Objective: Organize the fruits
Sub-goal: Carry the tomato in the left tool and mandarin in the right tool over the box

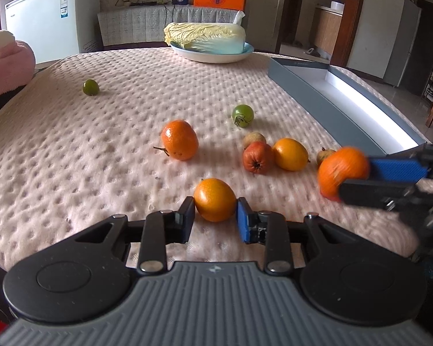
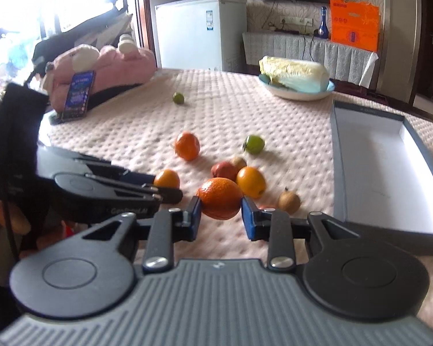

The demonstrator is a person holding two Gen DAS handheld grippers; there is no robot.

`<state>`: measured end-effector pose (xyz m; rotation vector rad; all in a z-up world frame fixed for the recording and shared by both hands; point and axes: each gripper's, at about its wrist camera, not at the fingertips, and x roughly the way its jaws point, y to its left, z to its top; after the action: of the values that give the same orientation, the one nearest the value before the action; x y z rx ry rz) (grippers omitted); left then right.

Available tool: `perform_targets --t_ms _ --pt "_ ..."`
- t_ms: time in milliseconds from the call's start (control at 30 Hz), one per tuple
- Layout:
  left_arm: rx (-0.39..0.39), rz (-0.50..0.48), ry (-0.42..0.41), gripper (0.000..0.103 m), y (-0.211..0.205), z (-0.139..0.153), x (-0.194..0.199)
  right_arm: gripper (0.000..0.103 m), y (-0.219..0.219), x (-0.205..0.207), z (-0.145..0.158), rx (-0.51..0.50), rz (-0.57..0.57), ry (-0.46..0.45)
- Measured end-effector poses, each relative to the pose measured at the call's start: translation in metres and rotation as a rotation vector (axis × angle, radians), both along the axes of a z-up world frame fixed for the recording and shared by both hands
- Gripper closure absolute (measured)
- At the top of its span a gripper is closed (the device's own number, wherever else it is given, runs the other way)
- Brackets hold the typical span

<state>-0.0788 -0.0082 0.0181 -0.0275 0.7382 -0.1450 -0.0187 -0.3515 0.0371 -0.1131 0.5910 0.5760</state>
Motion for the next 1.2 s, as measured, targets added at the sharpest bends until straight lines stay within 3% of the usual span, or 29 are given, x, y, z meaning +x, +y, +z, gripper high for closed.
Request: perform_targets --t_ms 233,567,667,733,867,1200 --pt "0.01 0.017 -0.012 0.067 -0.001 0.006 -0.002 0.069 -0.031 0.019 0.019 0.091 0.082 -0.03" --pt "-0.023 0.011 -0.051 0.067 -0.009 0.034 -0.001 0.069 -0.042 0.017 0.025 0.158 0.071 -0.046" --pt "0.021 -0.009 -0.065 0.067 -0.016 0.044 0.009 0.069 -0.041 0.018 0.029 0.189 0.076 -0.061" --pt "0.039 -0.016 -0.079 0.067 -0.02 0.052 0.017 0.069 -0.04 0.019 0.03 0.203 0.065 -0.071" --pt "0.0 -0.018 -0.099 0.067 -0.026 0.062 0.03 0.069 -0.045 0.021 0.034 0.236 0.025 -0.093" --pt "0.0 -0.021 -0.094 0.067 -0.029 0.055 0.036 0.069 -0.052 0.021 0.031 0.22 -0.03 -0.096"
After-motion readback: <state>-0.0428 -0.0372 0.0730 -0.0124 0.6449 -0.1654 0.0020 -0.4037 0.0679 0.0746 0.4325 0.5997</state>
